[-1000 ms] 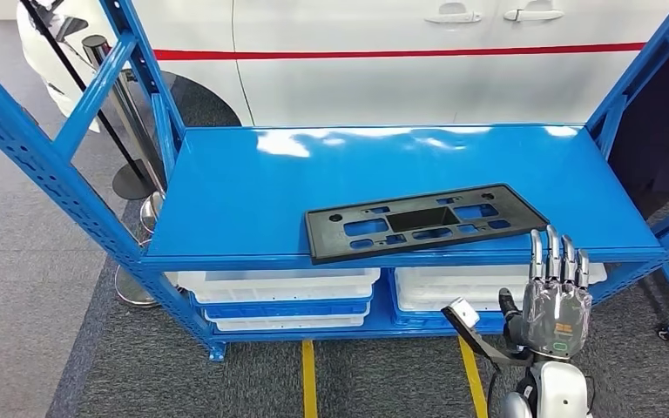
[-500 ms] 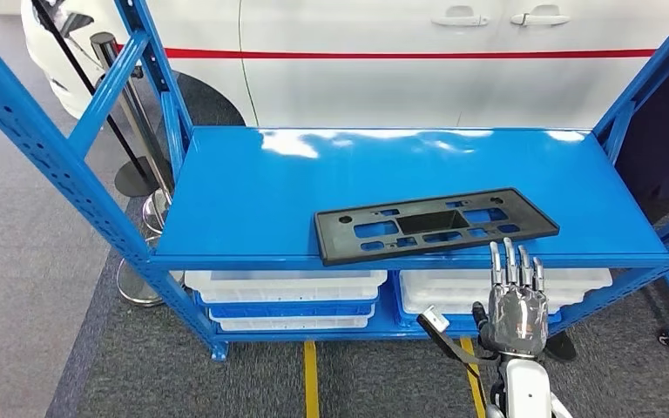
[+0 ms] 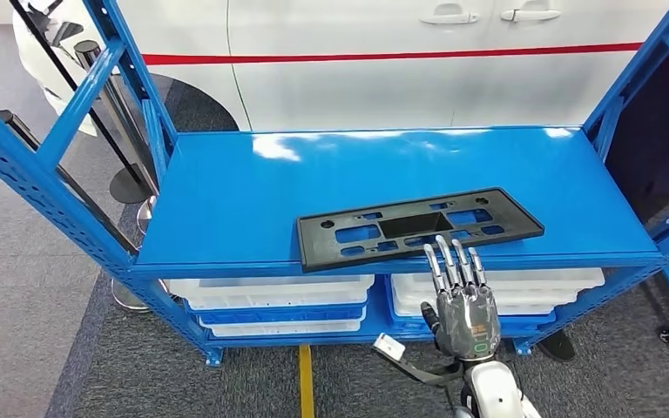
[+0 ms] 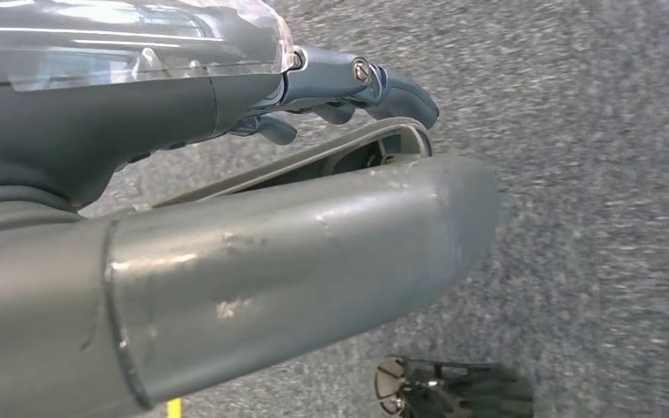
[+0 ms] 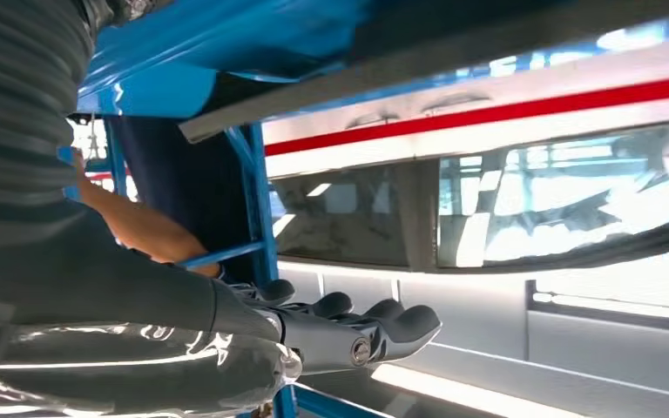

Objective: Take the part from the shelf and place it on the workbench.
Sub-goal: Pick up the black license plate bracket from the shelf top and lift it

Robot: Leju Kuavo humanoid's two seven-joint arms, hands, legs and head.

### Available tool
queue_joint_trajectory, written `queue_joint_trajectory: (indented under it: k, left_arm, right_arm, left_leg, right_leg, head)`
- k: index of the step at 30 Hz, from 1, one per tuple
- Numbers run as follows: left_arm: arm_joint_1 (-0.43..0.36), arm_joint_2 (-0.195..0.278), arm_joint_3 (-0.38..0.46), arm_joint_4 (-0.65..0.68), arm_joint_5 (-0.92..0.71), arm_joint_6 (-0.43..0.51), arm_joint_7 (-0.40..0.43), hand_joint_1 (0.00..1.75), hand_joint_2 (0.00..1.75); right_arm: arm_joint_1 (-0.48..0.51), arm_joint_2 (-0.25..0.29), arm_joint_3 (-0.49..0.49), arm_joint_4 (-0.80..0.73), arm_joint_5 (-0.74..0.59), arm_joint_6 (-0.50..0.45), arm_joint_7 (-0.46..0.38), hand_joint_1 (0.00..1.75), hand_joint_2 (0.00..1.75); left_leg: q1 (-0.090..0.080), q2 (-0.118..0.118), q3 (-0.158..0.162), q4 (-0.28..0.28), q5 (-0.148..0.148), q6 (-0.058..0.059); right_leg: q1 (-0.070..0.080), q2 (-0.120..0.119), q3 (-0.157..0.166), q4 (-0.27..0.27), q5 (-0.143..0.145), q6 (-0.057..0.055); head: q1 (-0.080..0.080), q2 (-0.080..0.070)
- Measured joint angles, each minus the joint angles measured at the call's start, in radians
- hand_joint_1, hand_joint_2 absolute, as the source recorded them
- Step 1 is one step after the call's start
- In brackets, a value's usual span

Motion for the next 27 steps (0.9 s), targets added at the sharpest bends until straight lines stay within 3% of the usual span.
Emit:
queue_joint_trajectory:
  k: [5,6,8,9,10,11,12,14,15,17,20,22,24,25,26,27]
  left_arm:
    - [0.001,-0.005,0.006,0.0,0.0,0.001,0.0,0.0,0.0]
    - [0.0,-0.006,0.007,0.001,0.0,0.002,0.0,0.0,0.0]
    - [-0.002,-0.008,0.009,0.001,0.0,0.003,-0.001,0.0,0.0]
    - [-0.002,-0.009,0.01,0.001,0.0,0.003,-0.001,0.0,0.0]
    - [-0.002,-0.01,0.011,0.001,-0.001,0.004,-0.001,0.0,0.0]
    - [-0.002,-0.012,0.012,0.001,-0.002,0.005,-0.001,0.0,0.0]
    - [-0.002,-0.014,0.012,0.001,-0.003,0.005,-0.002,0.0,0.0]
    - [-0.002,-0.018,0.013,0.001,-0.005,0.005,-0.002,0.0,0.0]
    - [-0.003,-0.019,0.013,0.001,-0.006,0.005,-0.002,0.0,0.0]
    - [-0.004,-0.021,0.013,0.001,-0.007,0.005,-0.002,0.0,0.0]
    - [-0.006,-0.023,0.013,0.001,-0.007,0.005,0.0,0.0,0.0]
    - [-0.007,-0.024,0.013,0.001,-0.008,0.006,0.002,0.0,0.0]
    - [-0.006,-0.023,0.013,0.001,-0.01,0.006,0.004,0.0,0.0]
    - [-0.004,-0.023,0.013,0.001,-0.012,0.006,0.005,0.0,0.0]
    - [-0.003,-0.023,0.013,0.001,-0.013,0.006,0.006,0.0,0.0]
    - [-0.002,-0.023,0.013,0.001,-0.015,0.006,0.006,0.0,0.0]
  right_arm:
    - [0.005,0.04,-0.013,-0.032,-0.001,0.0,-0.058,0.0,1.75]
    - [0.007,0.051,-0.016,-0.041,-0.001,0.0,-0.084,0.0,1.75]
    - [0.011,0.075,-0.018,-0.055,-0.001,0.0,-0.126,0.0,1.75]
    - [0.015,0.087,-0.018,-0.06,-0.001,0.0,-0.139,0.0,1.75]
    - [0.018,0.097,-0.018,-0.065,-0.001,0.0,-0.147,0.0,1.75]
    - [0.019,0.107,-0.018,-0.07,-0.001,0.0,-0.154,0.0,1.75]
    - [0.02,0.115,-0.018,-0.074,-0.001,0.0,-0.158,0.0,1.75]
    - [0.019,0.127,-0.018,-0.081,-0.001,0.0,-0.164,0.0,1.75]
    - [0.018,0.132,-0.018,-0.084,-0.001,0.0,-0.166,0.0,1.75]
    - [0.018,0.14,-0.018,-0.087,-0.001,0.0,-0.168,0.0,1.75]
    - [0.017,0.152,-0.018,-0.089,-0.001,0.0,-0.169,0.0,1.75]
    - [0.016,0.158,-0.018,-0.089,-0.001,0.0,-0.169,0.0,1.75]
    - [0.016,0.16,-0.018,-0.088,-0.001,0.0,-0.166,0.0,1.75]
    - [0.016,0.16,-0.018,-0.087,-0.001,0.0,-0.165,0.0,1.75]
    - [0.016,0.16,-0.018,-0.085,-0.001,0.0,-0.163,0.0,1.75]
    - [0.016,0.16,-0.018,-0.085,-0.001,0.0,-0.162,0.0,1.75]
  left_leg:
    - [0.001,0.0,0.017,-0.036,0.001,0.017]
    - [0.004,0.001,0.02,-0.04,0.002,0.022]
    - [0.005,0.003,0.022,-0.042,0.001,0.027]
    - [0.005,0.003,0.022,-0.042,-0.001,0.028]
    - [0.005,0.003,0.024,-0.042,-0.002,0.028]
    - [0.006,0.002,0.027,-0.042,-0.004,0.027]
    - [0.006,0.001,0.031,-0.042,-0.007,0.025]
    - [0.006,0.0,0.04,-0.041,-0.013,0.017]
    - [0.005,-0.001,0.042,-0.041,-0.015,0.012]
    - [0.004,-0.001,0.043,-0.044,-0.017,0.0]
    - [0.007,0.0,0.044,-0.033,-0.031,-0.016]
    - [0.009,0.0,0.006,0.051,-0.079,-0.021]
    - [0.009,0.0,-0.065,0.185,-0.134,-0.025]
    - [0.009,0.0,-0.091,0.229,-0.141,-0.026]
    - [0.009,0.0,-0.1,0.236,-0.128,-0.026]
    - [0.009,0.0,-0.089,0.202,-0.096,-0.024]
  right_leg:
    - [-0.001,0.0,-0.007,0.021,-0.022,0.027]
    - [-0.003,0.0,-0.023,0.058,-0.045,0.033]
    - [-0.01,-0.001,-0.086,0.182,-0.102,0.042]
    - [-0.013,-0.001,-0.119,0.241,-0.121,0.045]
    - [-0.016,-0.002,-0.14,0.272,-0.122,0.048]
    - [-0.018,-0.002,-0.142,0.265,-0.101,0.049]
    - [-0.02,-0.003,-0.124,0.218,-0.063,0.048]
    - [-0.018,-0.004,-0.065,0.08,0.008,0.043]
    - [-0.016,-0.004,-0.044,0.032,0.025,0.038]
    - [-0.008,-0.002,-0.032,0.004,0.025,0.03]
    - [-0.012,-0.001,-0.022,-0.012,0.029,0.012]
    - [-0.014,-0.004,-0.012,-0.023,0.031,-0.001]
    - [-0.011,-0.005,-0.01,-0.023,0.028,-0.008]
    - [-0.01,-0.005,-0.01,-0.021,0.026,-0.009]
    - [-0.008,-0.004,-0.009,-0.019,0.023,-0.01]
    - [-0.008,-0.002,-0.006,-0.016,0.02,-0.009]
  head:
    - [0.0,0.0]
    - [0.0,0.0]
    - [0.001,0.0]
    - [0.001,0.0]
    - [0.001,0.0]
    - [0.001,0.0]
    - [0.001,0.0]
    - [0.001,0.0]
    - [0.001,0.0]
    - [0.0,0.0]
    - [0.0,0.0]
    - [0.0,0.0]
    - [0.0,0.0]
    - [0.0,0.0]
    - [0.0,0.0]
    - [0.0,0.0]
